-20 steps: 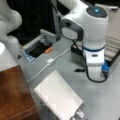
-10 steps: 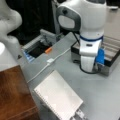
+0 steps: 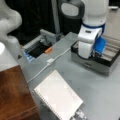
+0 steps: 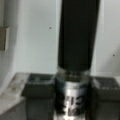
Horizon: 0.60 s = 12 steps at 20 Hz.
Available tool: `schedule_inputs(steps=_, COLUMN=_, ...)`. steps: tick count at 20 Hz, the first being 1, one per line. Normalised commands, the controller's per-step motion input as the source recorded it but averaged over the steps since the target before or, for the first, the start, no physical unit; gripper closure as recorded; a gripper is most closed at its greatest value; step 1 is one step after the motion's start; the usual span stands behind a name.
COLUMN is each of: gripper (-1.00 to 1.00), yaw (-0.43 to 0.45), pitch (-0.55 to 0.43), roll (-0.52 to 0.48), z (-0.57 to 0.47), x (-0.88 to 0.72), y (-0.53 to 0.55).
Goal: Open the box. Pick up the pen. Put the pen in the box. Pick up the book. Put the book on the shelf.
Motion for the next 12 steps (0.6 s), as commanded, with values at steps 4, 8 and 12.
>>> schedule_inputs(steps=4, gripper=1.00, yaw=-0.284, pitch=0.078, roll=0.079, z=0.06, x=-0.12, y=0.23)
schedule_inputs(steps=8, gripper=1.00, yaw=-0.177, pitch=0.078, roll=0.113, z=-0.01, x=-0.02, y=0.29)
schedule_inputs(steps=12, gripper=1.00, yaw=-0.166, pitch=0.052, roll=0.103, z=-0.07, x=0.04, y=0.38)
